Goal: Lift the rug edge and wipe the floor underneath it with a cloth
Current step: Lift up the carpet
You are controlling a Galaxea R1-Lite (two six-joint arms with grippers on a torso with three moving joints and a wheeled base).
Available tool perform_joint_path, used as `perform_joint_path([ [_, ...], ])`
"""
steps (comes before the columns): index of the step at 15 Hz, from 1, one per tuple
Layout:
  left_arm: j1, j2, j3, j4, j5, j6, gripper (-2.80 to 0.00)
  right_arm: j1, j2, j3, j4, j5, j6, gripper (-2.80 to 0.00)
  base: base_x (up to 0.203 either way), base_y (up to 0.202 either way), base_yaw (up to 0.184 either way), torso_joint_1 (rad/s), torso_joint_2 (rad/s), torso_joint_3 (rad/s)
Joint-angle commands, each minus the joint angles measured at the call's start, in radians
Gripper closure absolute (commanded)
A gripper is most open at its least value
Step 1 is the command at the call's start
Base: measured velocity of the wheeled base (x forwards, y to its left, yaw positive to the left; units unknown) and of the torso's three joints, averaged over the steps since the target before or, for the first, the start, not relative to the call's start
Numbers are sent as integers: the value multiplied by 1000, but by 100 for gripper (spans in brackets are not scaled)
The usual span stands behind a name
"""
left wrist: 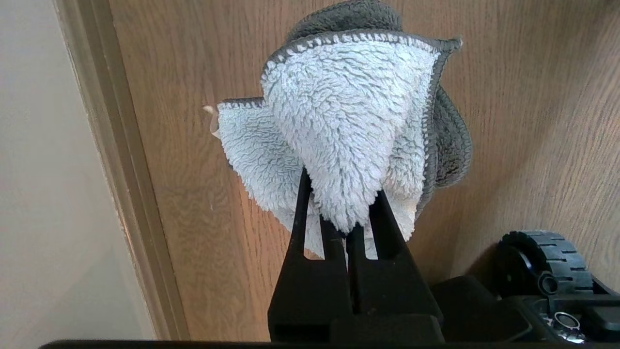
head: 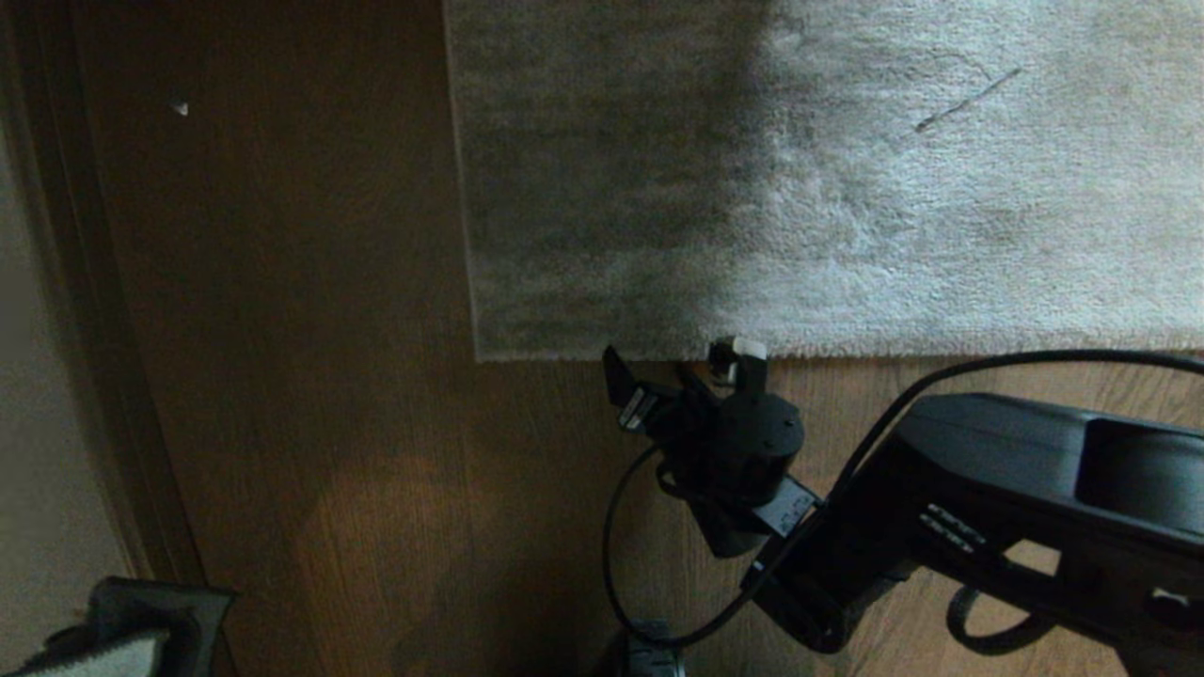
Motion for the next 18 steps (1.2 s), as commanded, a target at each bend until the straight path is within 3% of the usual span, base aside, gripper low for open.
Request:
perform_joint_path([
  [1, 0, 0, 0, 0, 0, -1, 0, -5, 8, -18, -48, -2, 1, -280, 0, 0, 0, 0, 0, 0],
  [8, 0, 0, 0, 0, 0, -1, 0, -60, 4, -80, -48, -1, -42, -280, 0, 0, 0, 0, 0, 0],
  [18, 0, 0, 0, 0, 0, -1, 0, -76, -110, -36, -48, 3, -72, -280, 0, 0, 0, 0, 0, 0],
])
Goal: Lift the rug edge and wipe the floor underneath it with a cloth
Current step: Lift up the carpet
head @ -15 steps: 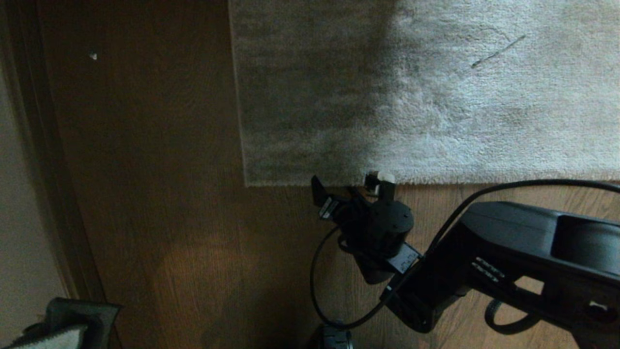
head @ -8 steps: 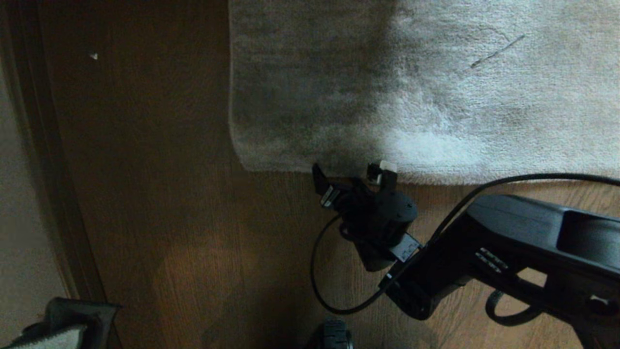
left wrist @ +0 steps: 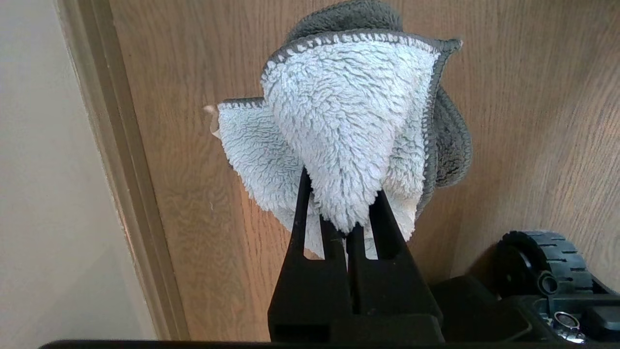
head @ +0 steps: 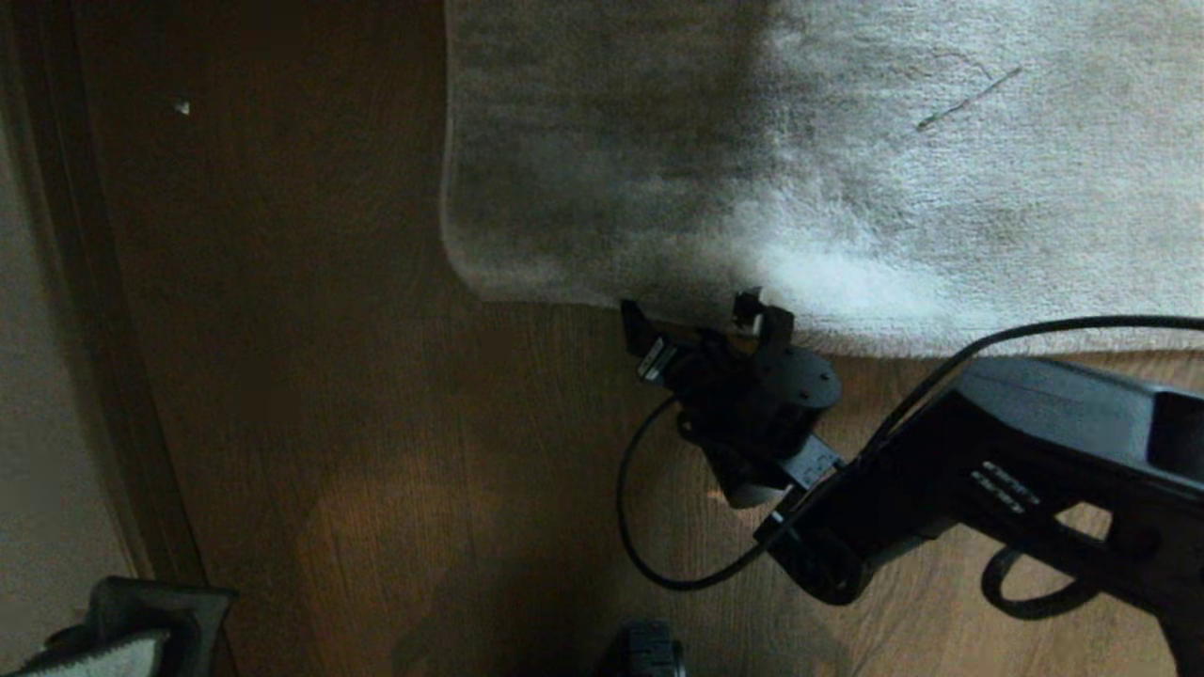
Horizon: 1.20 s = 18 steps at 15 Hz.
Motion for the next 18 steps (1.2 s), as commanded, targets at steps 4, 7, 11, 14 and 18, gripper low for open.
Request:
perform_joint_path([
  [4, -1, 0, 0, 0, 0, 0, 0, 1, -105, 76, -51, 1, -28, -280, 0, 0, 0, 0, 0, 0],
  [7, 0, 0, 0, 0, 0, 0, 0, 3, -148, 134, -51, 2, -40, -280, 0, 0, 0, 0, 0, 0],
  [11, 0, 0, 0, 0, 0, 0, 0, 32, -179, 190, -51, 3, -41, -280, 0, 0, 0, 0, 0, 0],
  [14, -1, 0, 0, 0, 0, 0, 0, 32, -178, 195, -51, 3, -43, -280, 0, 0, 0, 0, 0, 0],
  [18, 0, 0, 0, 0, 0, 0, 0, 32, -180, 216, -51, 2, -55, -280, 0, 0, 0, 0, 0, 0],
])
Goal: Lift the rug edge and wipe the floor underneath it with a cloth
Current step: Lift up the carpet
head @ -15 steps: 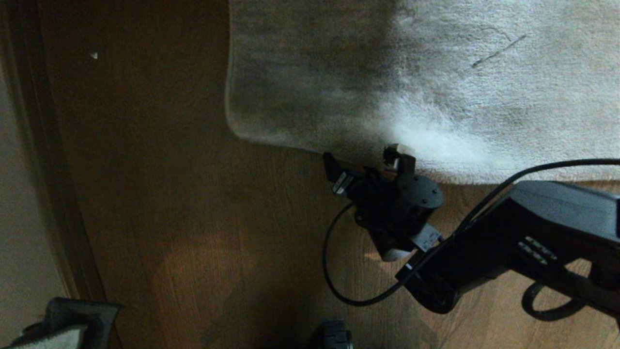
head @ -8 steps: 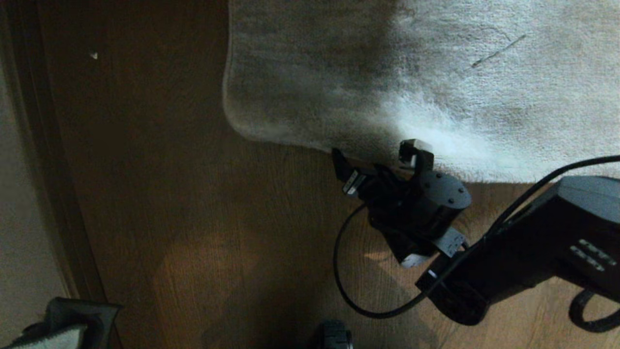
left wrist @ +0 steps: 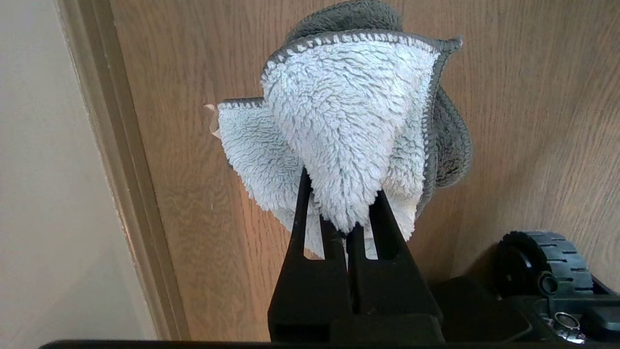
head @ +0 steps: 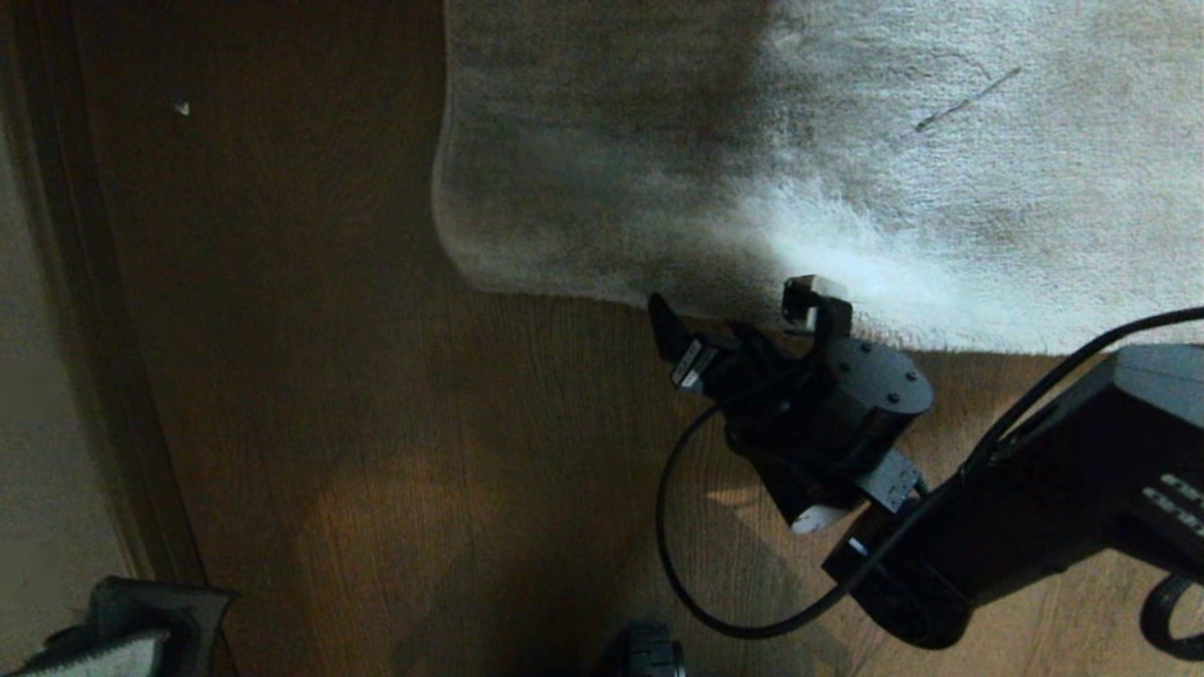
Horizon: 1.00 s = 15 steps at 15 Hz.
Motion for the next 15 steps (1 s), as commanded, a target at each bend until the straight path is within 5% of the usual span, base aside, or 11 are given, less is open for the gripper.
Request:
perform_joint_path([
  [1, 1, 0, 0, 0, 0, 0, 0, 0, -7, 10, -48, -2, 1, -280, 0, 0, 0, 0, 0, 0],
  [15, -1, 0, 0, 0, 0, 0, 0, -1, 6, 135, -48, -5, -4, -280, 0, 0, 0, 0, 0, 0],
])
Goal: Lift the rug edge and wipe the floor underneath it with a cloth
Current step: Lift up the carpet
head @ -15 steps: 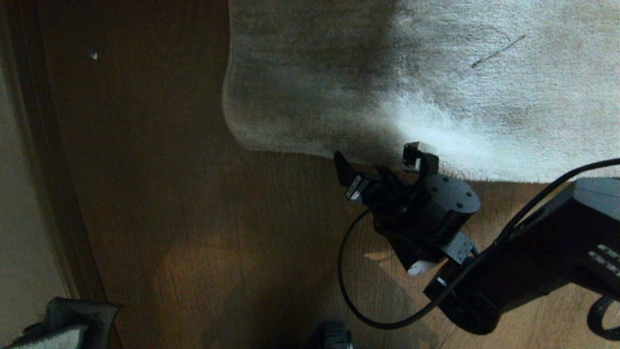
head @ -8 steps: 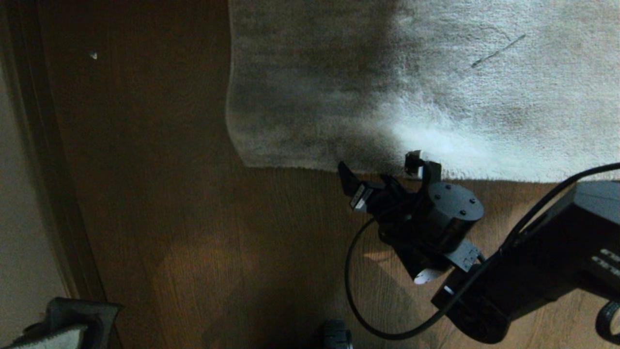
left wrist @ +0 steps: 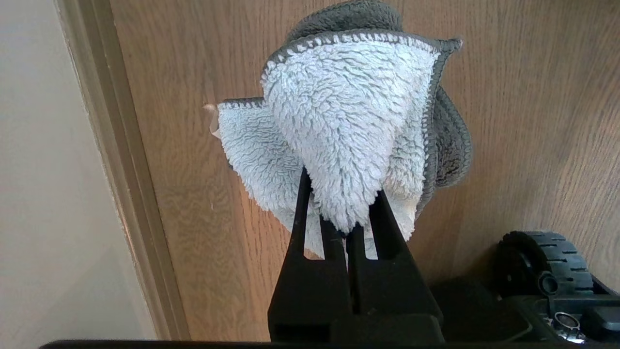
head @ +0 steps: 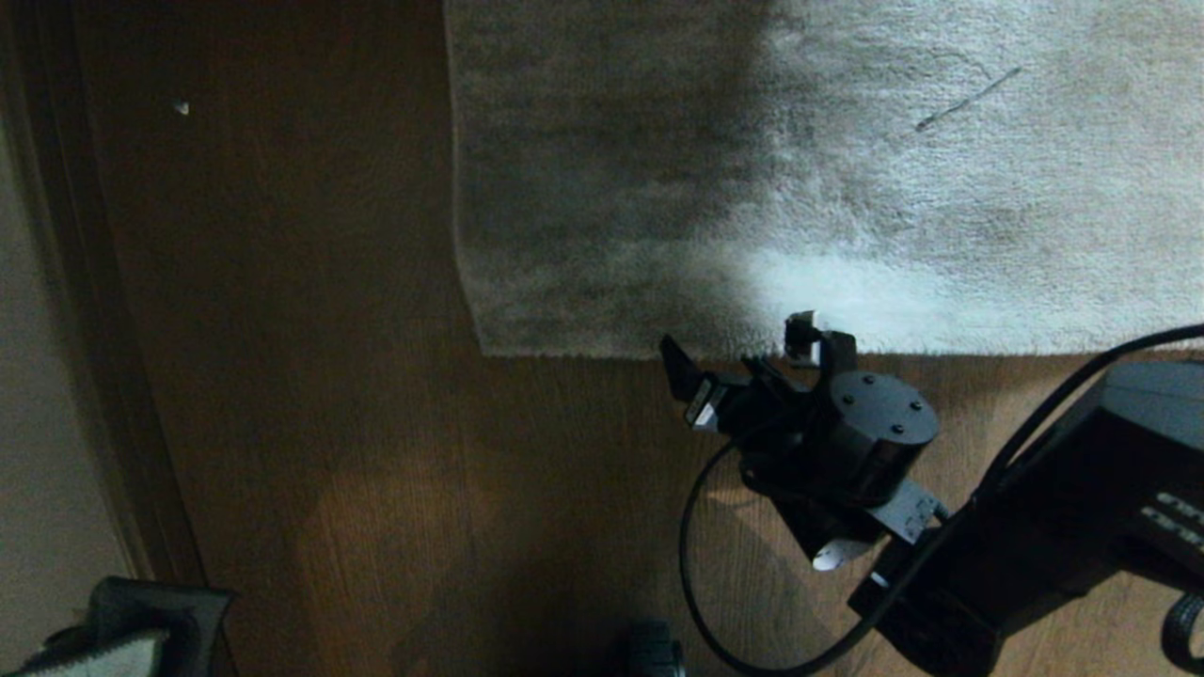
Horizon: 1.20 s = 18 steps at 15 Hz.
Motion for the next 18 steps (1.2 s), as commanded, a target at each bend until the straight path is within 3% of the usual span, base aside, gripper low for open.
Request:
perform_joint_path([
  [1, -1, 0, 0, 0, 0, 0, 0, 0, 8, 14, -47, -3, 1, -280, 0, 0, 0, 0, 0, 0],
  [11, 1, 0, 0, 0, 0, 0, 0, 0, -29, -66, -47, -10, -2, -280, 0, 0, 0, 0, 0, 0],
  [18, 0, 0, 0, 0, 0, 0, 0, 2, 8, -140, -47, -10, 39, -280, 0, 0, 0, 0, 0, 0],
])
